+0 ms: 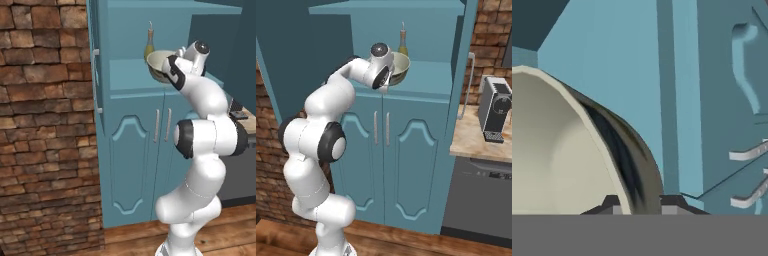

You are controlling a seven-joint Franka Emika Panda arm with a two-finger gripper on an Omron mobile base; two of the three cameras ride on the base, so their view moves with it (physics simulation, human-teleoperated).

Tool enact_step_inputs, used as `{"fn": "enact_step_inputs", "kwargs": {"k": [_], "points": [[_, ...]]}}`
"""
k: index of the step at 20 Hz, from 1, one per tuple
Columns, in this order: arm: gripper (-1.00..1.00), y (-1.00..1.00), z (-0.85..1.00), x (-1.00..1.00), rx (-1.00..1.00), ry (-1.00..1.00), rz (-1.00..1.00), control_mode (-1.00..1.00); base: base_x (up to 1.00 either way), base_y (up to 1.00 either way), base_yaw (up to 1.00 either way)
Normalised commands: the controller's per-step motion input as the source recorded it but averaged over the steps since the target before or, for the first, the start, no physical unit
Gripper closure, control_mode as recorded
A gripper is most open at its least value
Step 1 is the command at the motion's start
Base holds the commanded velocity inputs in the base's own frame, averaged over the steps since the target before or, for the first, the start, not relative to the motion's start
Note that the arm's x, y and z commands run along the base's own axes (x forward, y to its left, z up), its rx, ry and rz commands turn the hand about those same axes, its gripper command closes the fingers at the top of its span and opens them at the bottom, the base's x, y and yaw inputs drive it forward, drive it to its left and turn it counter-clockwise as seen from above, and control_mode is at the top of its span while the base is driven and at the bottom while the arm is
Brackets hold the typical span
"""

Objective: Pick the mug and place it in the sink. Pick the bowl and place it in the open cabinet and then close the cabinet.

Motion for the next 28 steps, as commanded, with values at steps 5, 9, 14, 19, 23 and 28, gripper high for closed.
{"fn": "enact_step_inputs", "kwargs": {"k": [5,9,14,19,23,28], "points": [[1.0,0.0,0.0,0.42,-0.03,-0.02,0.0,-1.0,0.0,0.0,0.0],[1.0,0.0,0.0,0.31,-0.01,-0.01,0.0,-1.0,0.0,0.0,0.0],[1.0,0.0,0.0,0.11,0.0,0.02,0.0,-1.0,0.0,0.0,0.0],[1.0,0.0,-0.02,0.04,0.0,0.14,0.0,-1.0,0.0,0.0,0.0],[1.0,0.0,-0.04,0.02,0.0,0.11,0.0,-1.0,0.0,0.0,0.0],[-1.0,0.0,0.0,0.11,0.0,0.05,0.0,-1.0,0.0,0.0,0.0]]}}
